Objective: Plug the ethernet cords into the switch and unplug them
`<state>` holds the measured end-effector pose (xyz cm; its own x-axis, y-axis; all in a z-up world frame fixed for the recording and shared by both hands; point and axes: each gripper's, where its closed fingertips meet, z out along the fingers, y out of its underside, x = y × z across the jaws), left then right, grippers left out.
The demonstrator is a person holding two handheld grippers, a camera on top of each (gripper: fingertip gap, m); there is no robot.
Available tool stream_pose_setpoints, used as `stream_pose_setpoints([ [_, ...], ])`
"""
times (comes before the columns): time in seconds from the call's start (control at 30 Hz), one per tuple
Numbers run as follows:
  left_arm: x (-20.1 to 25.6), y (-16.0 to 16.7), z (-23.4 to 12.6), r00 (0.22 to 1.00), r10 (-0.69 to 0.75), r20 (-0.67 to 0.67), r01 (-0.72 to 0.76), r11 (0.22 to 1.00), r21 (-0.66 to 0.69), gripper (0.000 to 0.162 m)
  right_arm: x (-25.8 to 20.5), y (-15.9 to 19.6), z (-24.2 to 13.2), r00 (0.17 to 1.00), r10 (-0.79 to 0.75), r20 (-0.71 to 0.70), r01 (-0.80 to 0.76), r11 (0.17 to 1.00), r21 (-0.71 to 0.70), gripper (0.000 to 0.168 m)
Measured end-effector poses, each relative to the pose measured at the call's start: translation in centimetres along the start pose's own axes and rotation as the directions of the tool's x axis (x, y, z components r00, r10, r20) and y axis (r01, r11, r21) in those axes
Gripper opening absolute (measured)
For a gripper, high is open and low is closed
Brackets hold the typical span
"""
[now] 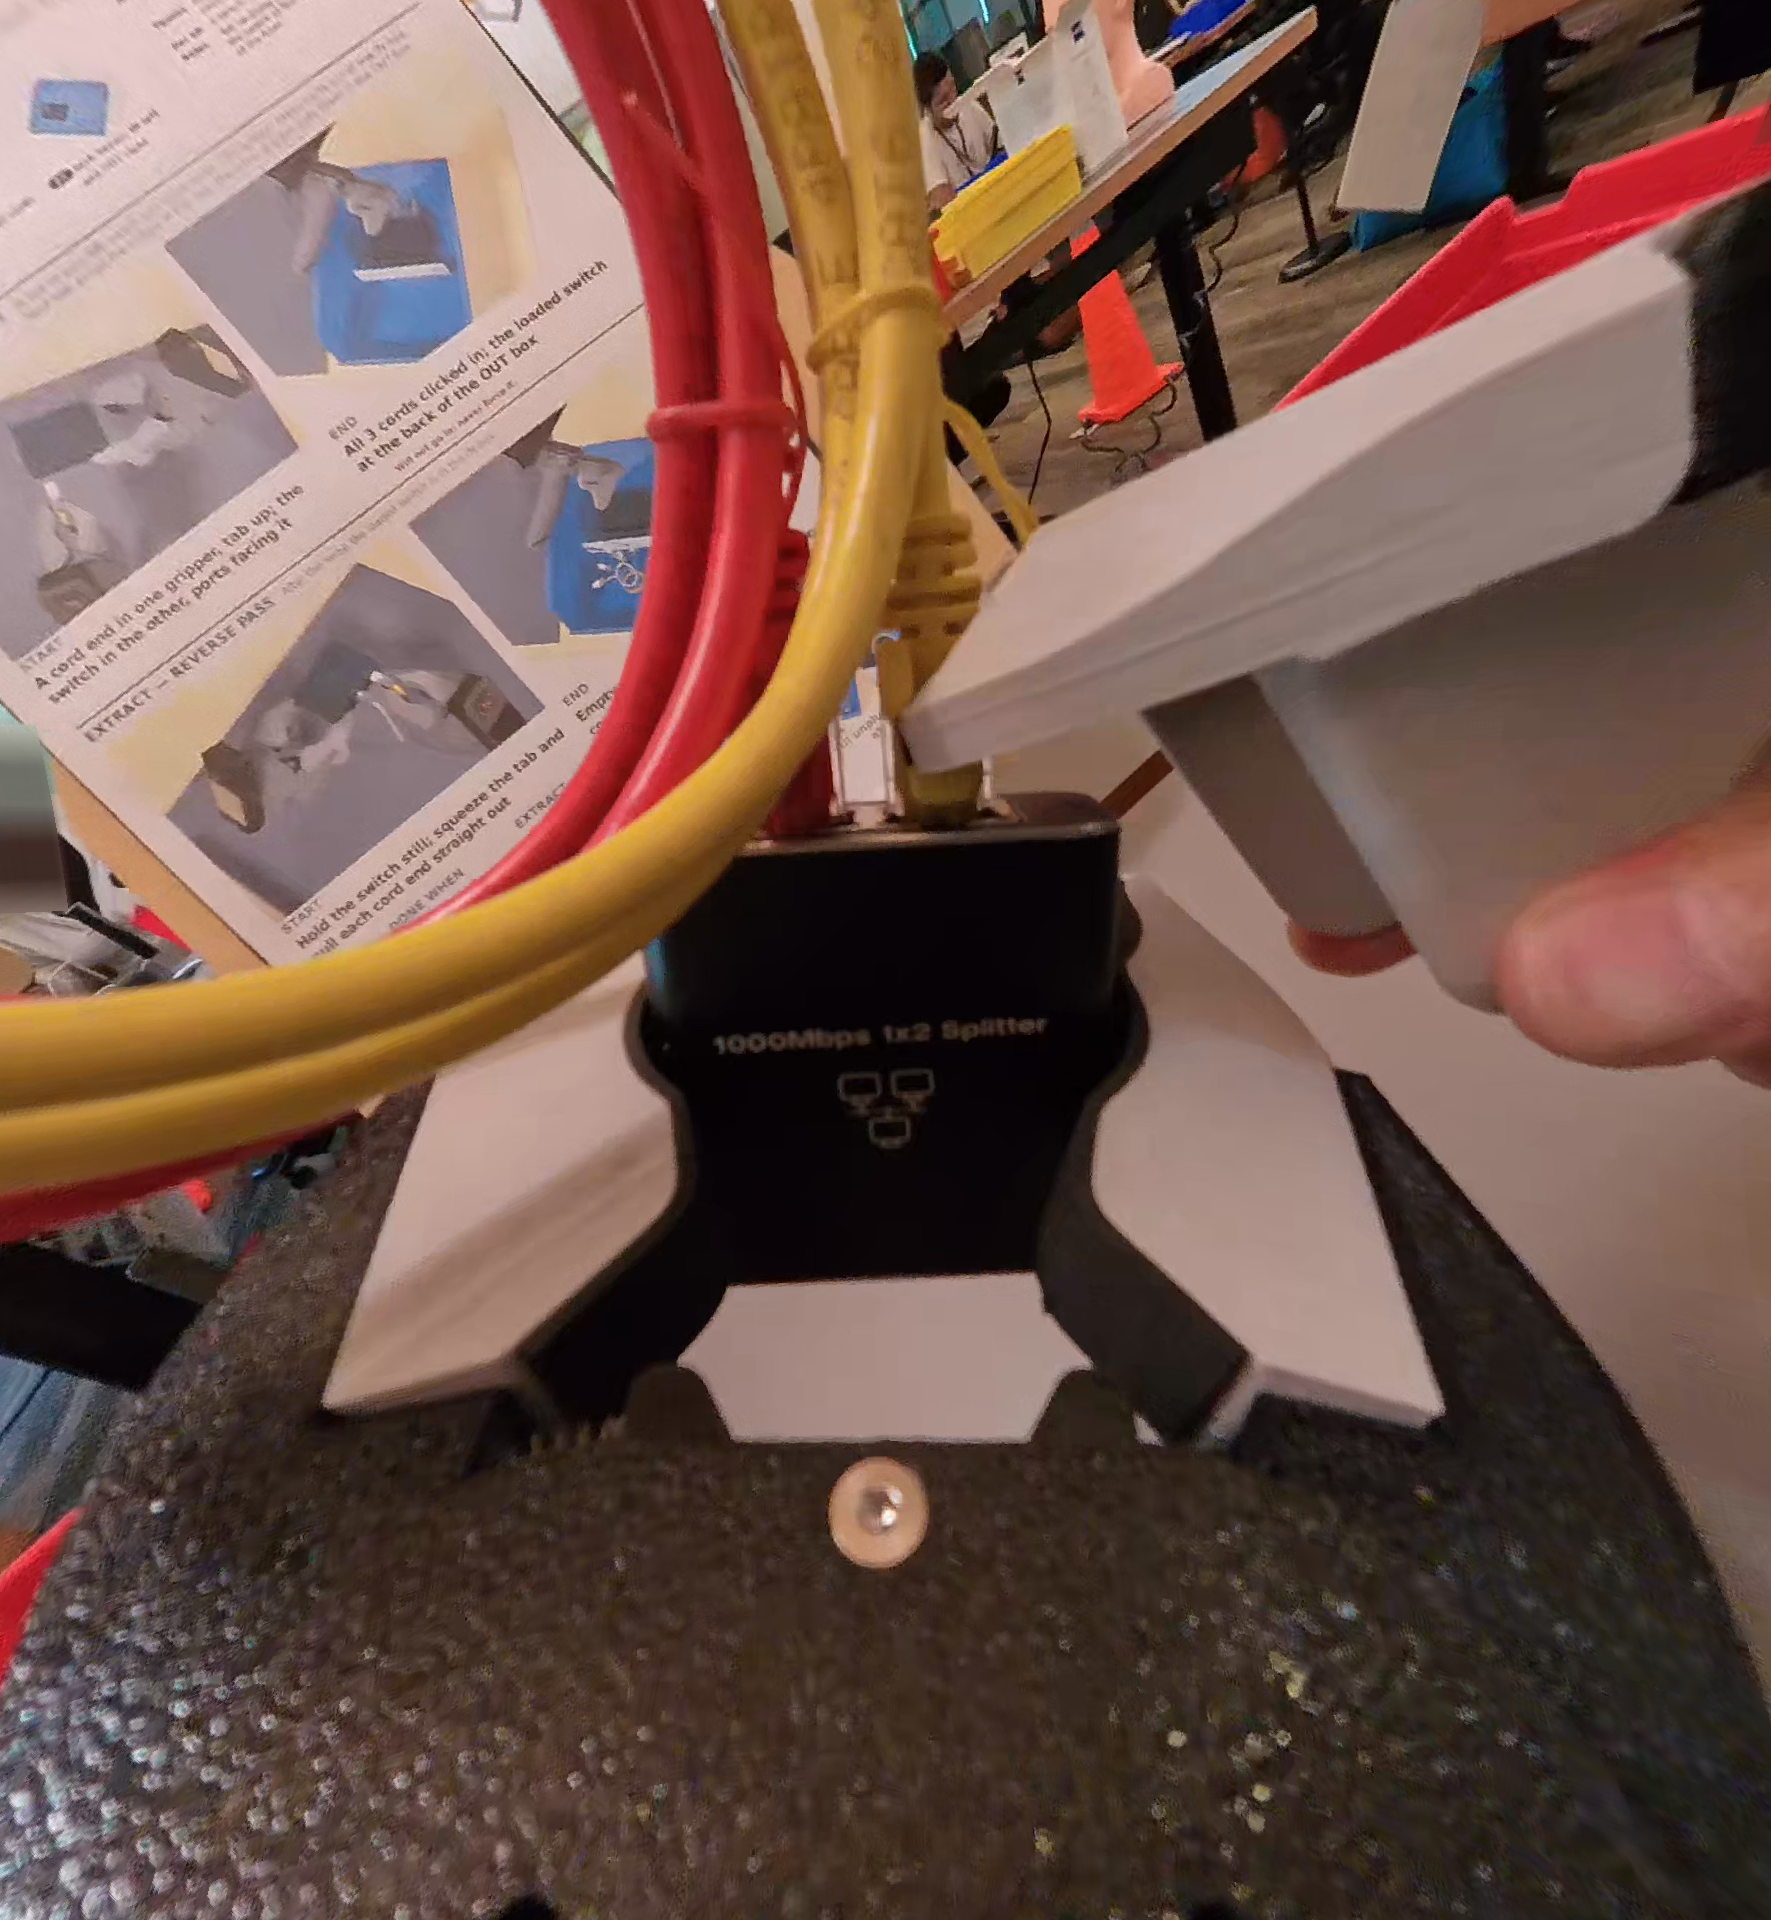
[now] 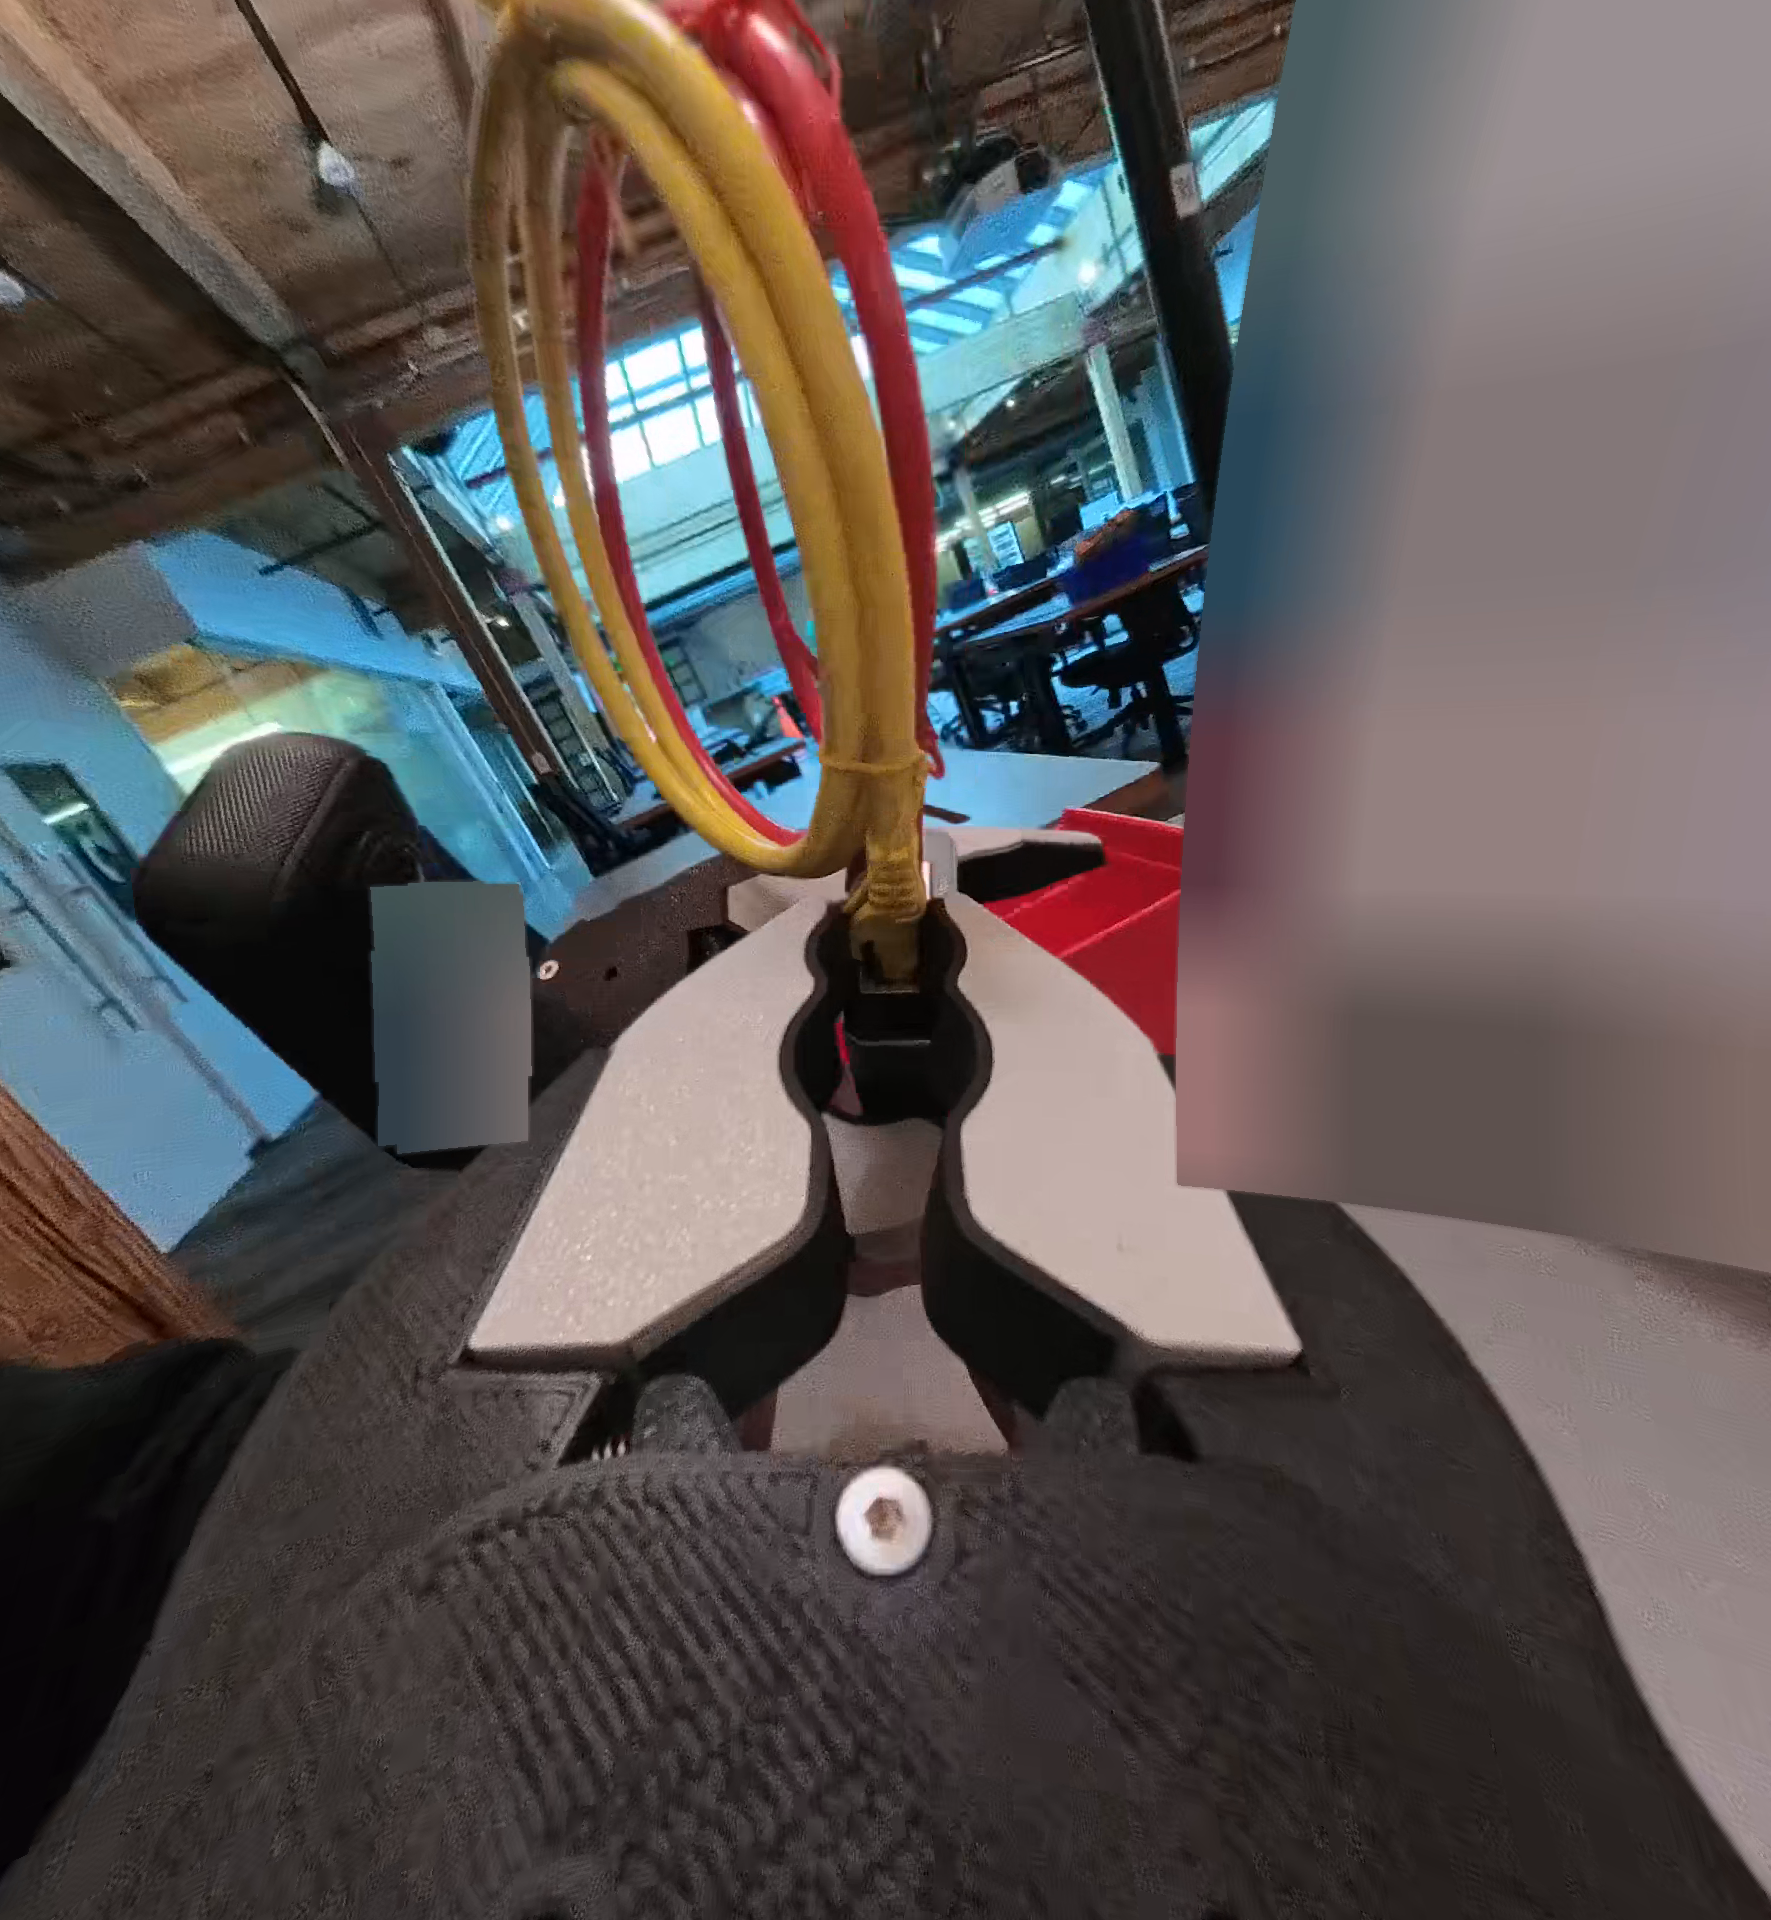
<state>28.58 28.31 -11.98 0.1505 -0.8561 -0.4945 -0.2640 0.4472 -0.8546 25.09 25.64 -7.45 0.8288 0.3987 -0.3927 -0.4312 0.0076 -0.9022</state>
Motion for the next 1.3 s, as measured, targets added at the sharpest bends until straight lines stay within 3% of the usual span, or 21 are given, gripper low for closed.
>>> stream_pose_setpoints([
  [0.17, 1.2, 0.0, 0.3, 0.986, -0.126, -0.11, 0.126, 0.992, -0.004, 0.077, 0.4, 0.1, -0.3, 0.985, -0.156, -0.077, 0.152, 0.987, -0.056, 0.014],
  [0.3, 0.8, 0.0, 0.2, 0.995, -0.079, -0.065, 0.079, 0.997, -0.005, 0.078, 0.0, 0.2, -0.2, 0.955, -0.275, -0.11, 0.263, 0.958, -0.115, 0.015],
  [0.47, 0.2, -0.3, 0.0, 1.0, -0.014, -0.008, 0.014, 1.0, 0.01, 0.077, -0.1, -0.2, -0.4, 0.999, -0.043, -0.003, 0.043, 0.999, -0.004, 0.014],
  [0.57, 1.1, -0.1, 0.2, 0.989, -0.116, -0.094, 0.118, 0.993, 0.02, 0.077, 0.2, 0.0, -0.3, 0.99, -0.13, -0.063, 0.127, 0.991, -0.046, 0.014],
  [0.8, 0.0, -0.4, -0.1, 1.0, -0.003, -0.003, 0.003, 1.0, 0.021, 0.078, -0.4, -0.1, -0.3, 0.96, -0.262, -0.096, 0.252, 0.962, -0.106, 0.015],
  [0.9, 0.9, -0.7, 0.0, 0.992, -0.098, -0.086, 0.102, 0.994, 0.042, 0.078, -0.5, -0.2, -0.4, 0.931, -0.343, -0.128, 0.324, 0.934, -0.147, 0.015],
  [1.0, 0.6, -0.5, 0.1, 0.999, -0.036, -0.039, 0.037, 0.999, 0.03, 0.078, -0.5, -0.1, -0.5, 0.898, -0.415, -0.146, 0.384, 0.902, -0.198, 0.015],
  [1.2, 0.7, -1.0, -0.2, 0.996, -0.073, -0.058, 0.076, 0.995, 0.06, 0.078, -0.5, -0.5, -0.6, 0.983, -0.172, -0.058, 0.168, 0.983, -0.069, 0.014],
  [1.3, 0.4, -0.6, 0.0, 1.0, -0.021, -0.017, 0.021, 0.999, 0.025, 0.078, -0.1, -0.3, -0.6, 0.995, -0.093, -0.043, 0.091, 0.995, -0.051, 0.014],
])
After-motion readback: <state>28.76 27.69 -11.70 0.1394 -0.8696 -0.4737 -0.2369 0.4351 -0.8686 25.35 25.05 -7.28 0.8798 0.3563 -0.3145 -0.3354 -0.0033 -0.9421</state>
